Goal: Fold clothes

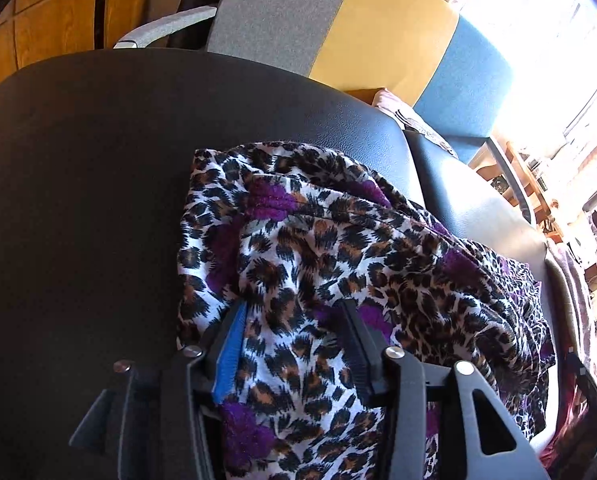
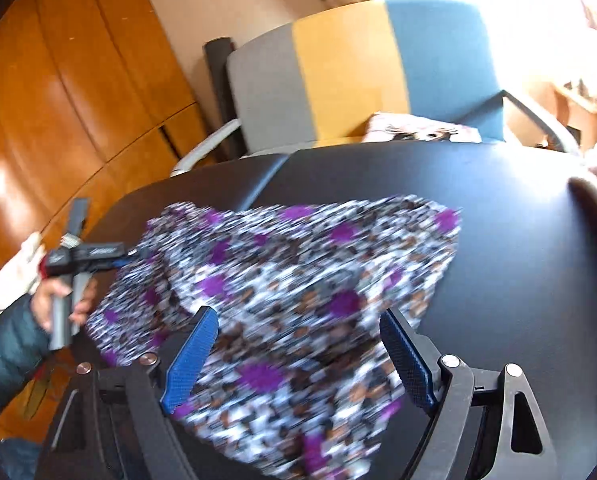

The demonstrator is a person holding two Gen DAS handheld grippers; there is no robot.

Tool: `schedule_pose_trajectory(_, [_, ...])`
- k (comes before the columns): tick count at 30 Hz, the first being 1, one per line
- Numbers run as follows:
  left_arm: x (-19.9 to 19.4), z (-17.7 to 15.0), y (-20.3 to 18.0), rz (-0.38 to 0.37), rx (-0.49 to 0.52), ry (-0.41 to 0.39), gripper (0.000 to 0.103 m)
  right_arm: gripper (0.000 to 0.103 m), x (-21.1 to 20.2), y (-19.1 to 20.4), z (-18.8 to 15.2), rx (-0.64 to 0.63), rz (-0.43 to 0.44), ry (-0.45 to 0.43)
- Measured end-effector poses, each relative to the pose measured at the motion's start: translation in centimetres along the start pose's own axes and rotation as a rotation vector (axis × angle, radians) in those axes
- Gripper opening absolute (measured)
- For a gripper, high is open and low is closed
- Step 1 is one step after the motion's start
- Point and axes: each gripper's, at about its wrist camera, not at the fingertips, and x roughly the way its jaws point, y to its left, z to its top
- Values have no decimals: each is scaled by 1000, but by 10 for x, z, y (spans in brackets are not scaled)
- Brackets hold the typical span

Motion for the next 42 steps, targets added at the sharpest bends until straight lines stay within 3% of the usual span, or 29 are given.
schedule_pose_trajectory(4, [-2,-2,0,5,14,-9,52,63,27,-14,10,-17,-14,81])
schedule_pose_trajectory(6, [-4,-3,0,2,13,-10,54,60,42,-15,10,-30,-35,138])
schedule_pose_trajectory(8, [-7,-5,2,2,14,-11,54,41,50,-14,9,-46,-47,167])
schedule_pose_trajectory(9, [-9,-7,3,3,18,-12,54,18,49,-11,8,-68,-57,166])
schedule_pose_trajectory(10, [-11,-8,4,3,24,-13,54,7,47,-8,9,-88,-62,161])
schedule_pose_trajectory(13, [-12,-10,2,9,43,-17,55,6,38,-4,17,-91,-51,120])
schedule_pose_trajectory(16, [-14,-12,4,4,38,-21,55,6,23,-25,42,78,-24,-1])
schedule_pose_trajectory(18, [-16,-13,5,-1,33,-23,55,6,30,-47,56,210,-13,-32])
schedule_pose_trajectory(20, [-17,-15,6,-6,31,-26,55,12,45,-64,61,321,17,-6])
schedule_pose_trajectory(22, [-19,-16,8,-13,28,-29,55,31,57,-81,57,434,50,27])
schedule_pose_trajectory(24, [-20,-16,10,-24,21,-31,55,37,57,-89,50,495,74,22])
schedule_pose_trajectory(28, [-20,-17,12,-31,22,-39,55,38,32,-84,34,442,108,-25])
schedule_pose_trajectory(32, [-23,-22,10,-14,36,-45,56,38,14,-65,18,326,146,1])
schedule_pose_trajectory(38, [-24,-23,6,3,88,-41,57,38,12,-28,-20,152,160,150])
schedule_pose_trajectory(41, [-24,-23,-1,31,142,-25,58,38,21,-11,-32,61,88,222])
schedule_pose_trajectory(42, [-24,-23,-4,42,158,-19,58,34,20,-6,-36,28,65,234])
